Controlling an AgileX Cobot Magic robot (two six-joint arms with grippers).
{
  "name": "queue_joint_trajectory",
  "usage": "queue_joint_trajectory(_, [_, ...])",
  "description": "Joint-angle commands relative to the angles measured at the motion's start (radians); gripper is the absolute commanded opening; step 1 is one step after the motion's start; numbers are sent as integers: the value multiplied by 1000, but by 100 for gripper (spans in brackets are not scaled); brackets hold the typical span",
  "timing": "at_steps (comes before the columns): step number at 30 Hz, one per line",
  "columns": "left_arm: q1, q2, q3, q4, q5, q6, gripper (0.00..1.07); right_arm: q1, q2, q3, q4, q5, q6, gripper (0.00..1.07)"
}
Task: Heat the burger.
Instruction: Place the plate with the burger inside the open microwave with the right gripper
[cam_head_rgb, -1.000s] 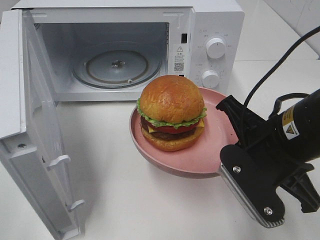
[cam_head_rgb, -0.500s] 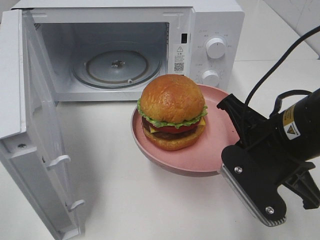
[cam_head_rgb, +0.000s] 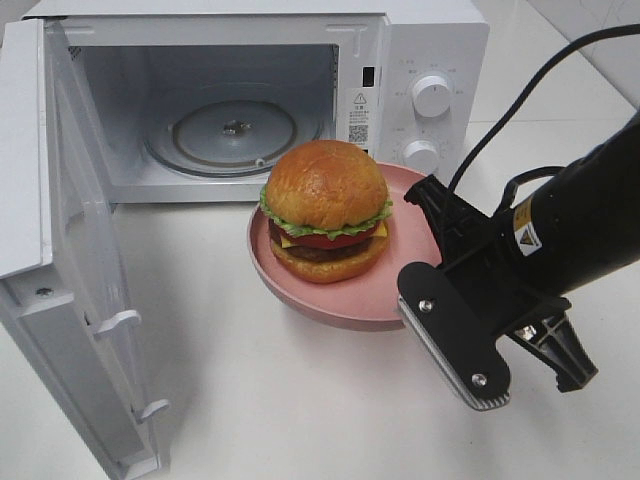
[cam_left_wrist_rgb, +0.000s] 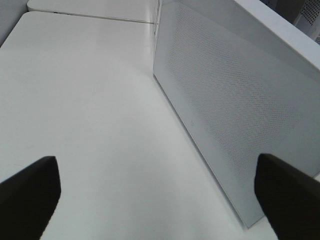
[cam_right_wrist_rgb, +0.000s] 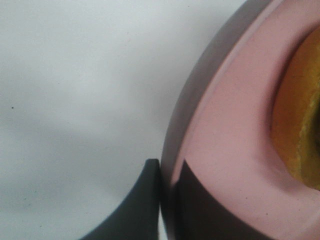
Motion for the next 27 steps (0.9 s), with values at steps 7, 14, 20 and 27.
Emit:
queue_joint_trajectory(7, [0, -14, 3, -3, -9, 2, 98, 42, 64, -79, -25, -78, 53, 0])
queue_joint_trajectory(14, [0, -14, 3, -3, -9, 2, 98, 62, 133, -147, -32, -75, 85, 0])
queue_joint_trajectory(20, [0, -14, 3, -3, -9, 2, 98, 80, 184, -209, -36, -74, 121, 0])
queue_joint_trajectory(27, [0, -14, 3, -3, -9, 2, 98, 80, 221, -259, -37, -69, 133, 0])
